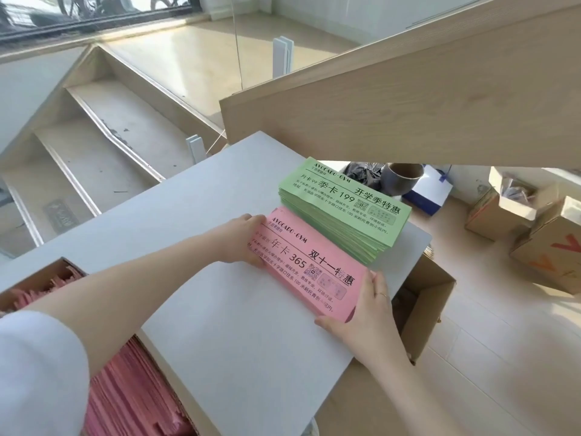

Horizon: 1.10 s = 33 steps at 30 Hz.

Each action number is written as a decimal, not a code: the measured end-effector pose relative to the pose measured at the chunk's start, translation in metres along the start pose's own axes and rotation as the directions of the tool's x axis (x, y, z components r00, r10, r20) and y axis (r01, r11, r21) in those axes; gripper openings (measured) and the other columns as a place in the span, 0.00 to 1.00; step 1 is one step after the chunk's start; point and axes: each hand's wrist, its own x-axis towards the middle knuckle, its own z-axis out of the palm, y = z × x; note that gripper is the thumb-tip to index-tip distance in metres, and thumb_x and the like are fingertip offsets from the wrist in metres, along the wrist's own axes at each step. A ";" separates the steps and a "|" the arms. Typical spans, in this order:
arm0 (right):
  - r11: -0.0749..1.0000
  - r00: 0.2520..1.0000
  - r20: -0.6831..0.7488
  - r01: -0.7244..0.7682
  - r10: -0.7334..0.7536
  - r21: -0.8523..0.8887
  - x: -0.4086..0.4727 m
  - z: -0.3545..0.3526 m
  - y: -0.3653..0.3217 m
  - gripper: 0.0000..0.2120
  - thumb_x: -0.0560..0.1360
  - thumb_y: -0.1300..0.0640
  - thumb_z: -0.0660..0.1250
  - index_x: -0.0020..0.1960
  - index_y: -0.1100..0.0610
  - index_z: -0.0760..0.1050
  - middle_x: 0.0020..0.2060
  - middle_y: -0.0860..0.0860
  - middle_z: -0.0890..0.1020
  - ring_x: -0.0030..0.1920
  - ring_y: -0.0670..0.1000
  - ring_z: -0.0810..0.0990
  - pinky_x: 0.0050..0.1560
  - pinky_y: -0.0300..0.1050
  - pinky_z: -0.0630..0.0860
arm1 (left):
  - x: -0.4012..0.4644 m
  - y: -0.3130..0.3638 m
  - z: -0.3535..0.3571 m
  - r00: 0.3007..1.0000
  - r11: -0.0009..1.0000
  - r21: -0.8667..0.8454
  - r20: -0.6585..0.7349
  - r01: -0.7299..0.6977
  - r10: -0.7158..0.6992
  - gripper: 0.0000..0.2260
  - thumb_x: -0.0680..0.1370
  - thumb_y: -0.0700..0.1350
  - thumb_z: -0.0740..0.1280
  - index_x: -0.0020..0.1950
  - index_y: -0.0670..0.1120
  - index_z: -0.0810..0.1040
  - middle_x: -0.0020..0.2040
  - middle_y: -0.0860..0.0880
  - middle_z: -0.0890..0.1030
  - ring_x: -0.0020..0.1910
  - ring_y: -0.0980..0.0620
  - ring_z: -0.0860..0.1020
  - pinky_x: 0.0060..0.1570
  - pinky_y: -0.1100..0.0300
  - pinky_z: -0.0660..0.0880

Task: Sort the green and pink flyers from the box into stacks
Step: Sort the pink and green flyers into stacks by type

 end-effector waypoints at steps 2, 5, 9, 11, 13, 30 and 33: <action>0.994 0.999 0.023 -0.042 0.044 -0.098 -0.006 -0.007 -0.005 0.52 0.61 0.35 0.74 0.74 0.54 0.52 0.74 0.56 0.49 0.72 0.60 0.58 0.69 0.51 0.63 | -0.013 0.006 -0.007 1.000 0.999 0.035 0.000 -0.009 0.009 0.44 0.70 0.50 0.73 0.76 0.45 0.48 0.71 0.45 0.62 0.69 0.46 0.65 0.64 0.53 0.68; 0.967 0.995 -0.064 0.054 -0.072 -0.250 -0.024 -0.017 -0.025 0.41 0.67 0.34 0.67 0.72 0.56 0.60 0.75 0.55 0.52 0.72 0.57 0.58 0.70 0.53 0.60 | -0.062 0.007 -0.030 0.982 0.994 0.034 -0.149 -0.108 0.112 0.35 0.74 0.50 0.69 0.76 0.48 0.55 0.73 0.50 0.62 0.69 0.50 0.64 0.64 0.60 0.64; 0.894 0.892 -0.187 0.434 -0.411 0.108 -0.061 -0.009 -0.078 0.08 0.73 0.50 0.67 0.49 0.52 0.75 0.58 0.50 0.75 0.62 0.44 0.69 0.65 0.47 0.68 | -0.158 -0.021 -0.044 0.821 0.956 0.004 -0.512 -0.293 0.254 0.16 0.76 0.45 0.67 0.64 0.50 0.74 0.59 0.54 0.75 0.53 0.58 0.73 0.53 0.68 0.67; 0.804 0.804 -0.254 0.579 -0.537 0.134 -0.087 -0.003 -0.107 0.05 0.72 0.52 0.63 0.45 0.52 0.75 0.47 0.48 0.78 0.52 0.35 0.72 0.56 0.32 0.69 | -0.202 -0.043 -0.040 0.755 0.950 -0.045 -0.618 -0.310 0.217 0.11 0.75 0.42 0.68 0.58 0.48 0.78 0.50 0.57 0.76 0.47 0.64 0.73 0.48 0.73 0.69; 0.745 0.744 -0.281 0.654 -0.605 0.127 -0.119 0.001 -0.134 0.05 0.73 0.56 0.63 0.44 0.55 0.77 0.40 0.47 0.79 0.42 0.37 0.74 0.46 0.27 0.69 | -0.238 -0.064 -0.030 0.737 0.951 -0.108 -0.658 -0.291 0.151 0.09 0.74 0.41 0.69 0.53 0.47 0.79 0.44 0.60 0.74 0.43 0.68 0.73 0.44 0.77 0.68; 0.850 0.886 0.088 0.462 -0.456 -0.253 -0.234 0.081 -0.183 0.20 0.76 0.46 0.64 0.65 0.51 0.69 0.55 0.46 0.68 0.59 0.46 0.68 0.57 0.37 0.71 | -0.306 -0.148 0.053 0.844 0.878 0.469 -0.429 -0.096 0.322 0.28 0.62 0.45 0.79 0.61 0.49 0.77 0.52 0.47 0.79 0.54 0.41 0.77 0.52 0.42 0.75; 0.843 0.885 0.108 0.464 -0.452 -0.274 -0.236 0.080 -0.189 0.15 0.75 0.46 0.65 0.58 0.50 0.68 0.56 0.46 0.68 0.60 0.46 0.68 0.56 0.37 0.70 | -0.309 -0.140 0.055 0.853 0.900 0.432 -0.449 -0.054 0.266 0.31 0.69 0.47 0.74 0.70 0.52 0.67 0.65 0.47 0.70 0.68 0.43 0.66 0.67 0.44 0.62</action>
